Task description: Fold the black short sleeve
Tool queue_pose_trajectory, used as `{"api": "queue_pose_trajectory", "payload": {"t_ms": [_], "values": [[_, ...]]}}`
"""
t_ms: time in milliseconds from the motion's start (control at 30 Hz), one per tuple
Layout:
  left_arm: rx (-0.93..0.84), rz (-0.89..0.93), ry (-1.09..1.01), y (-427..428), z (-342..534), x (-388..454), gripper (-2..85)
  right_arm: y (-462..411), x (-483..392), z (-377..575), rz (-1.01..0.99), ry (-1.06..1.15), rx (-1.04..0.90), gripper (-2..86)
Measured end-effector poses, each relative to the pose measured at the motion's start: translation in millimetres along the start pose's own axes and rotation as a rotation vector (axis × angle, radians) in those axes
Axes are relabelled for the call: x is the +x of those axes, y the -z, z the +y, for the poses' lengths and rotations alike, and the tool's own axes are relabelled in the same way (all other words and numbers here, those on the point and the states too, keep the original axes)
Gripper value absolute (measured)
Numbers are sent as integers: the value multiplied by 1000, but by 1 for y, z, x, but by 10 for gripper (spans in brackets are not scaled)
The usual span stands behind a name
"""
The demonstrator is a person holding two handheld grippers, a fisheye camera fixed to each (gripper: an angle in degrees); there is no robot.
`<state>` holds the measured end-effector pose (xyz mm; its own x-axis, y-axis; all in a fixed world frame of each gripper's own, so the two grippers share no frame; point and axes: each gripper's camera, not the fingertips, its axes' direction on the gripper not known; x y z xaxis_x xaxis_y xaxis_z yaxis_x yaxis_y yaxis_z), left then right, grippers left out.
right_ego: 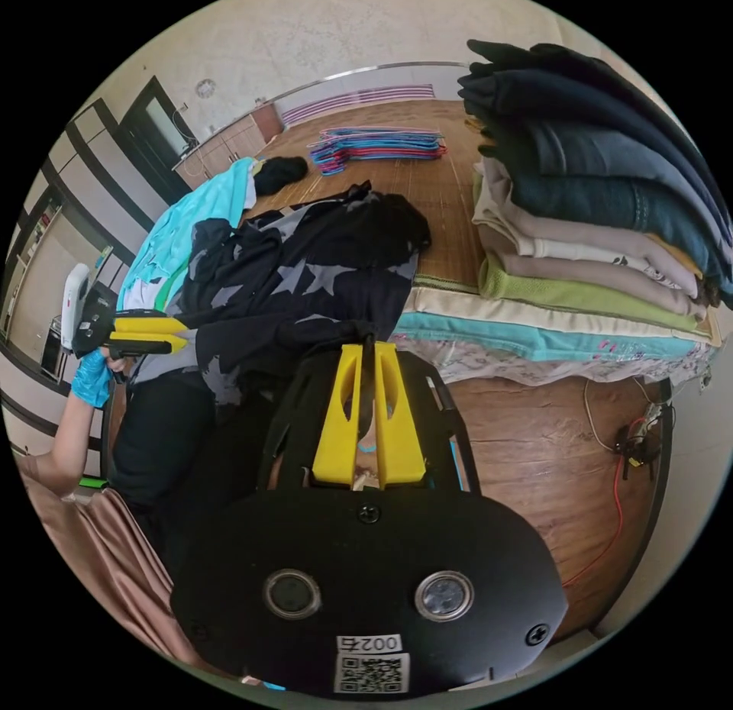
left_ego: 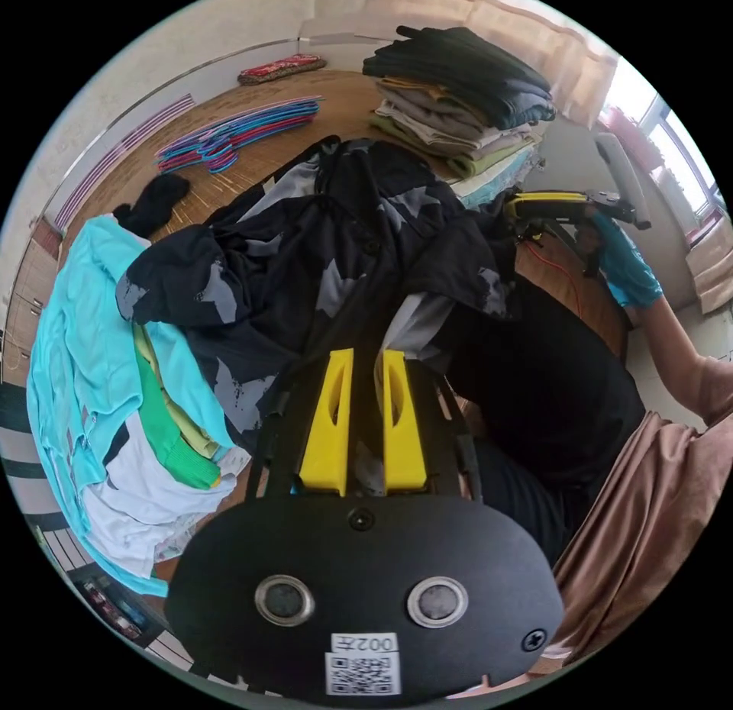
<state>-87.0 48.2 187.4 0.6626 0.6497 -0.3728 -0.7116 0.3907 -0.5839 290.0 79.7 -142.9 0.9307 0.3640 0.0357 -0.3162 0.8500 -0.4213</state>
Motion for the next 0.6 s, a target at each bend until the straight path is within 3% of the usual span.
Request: {"api": "queue_pose_trajectory", "payload": {"t_ms": [200, 367, 600], "values": [[66, 52, -7, 27, 8, -3, 20, -8, 8, -7, -26, 6, 20, 10], [41, 151, -193, 30, 16, 25, 18, -13, 4, -8, 3, 43, 22, 10], [-40, -31, -324, 3, 24, 55, 49, -18, -1, -2, 8, 51, 19, 9]]}}
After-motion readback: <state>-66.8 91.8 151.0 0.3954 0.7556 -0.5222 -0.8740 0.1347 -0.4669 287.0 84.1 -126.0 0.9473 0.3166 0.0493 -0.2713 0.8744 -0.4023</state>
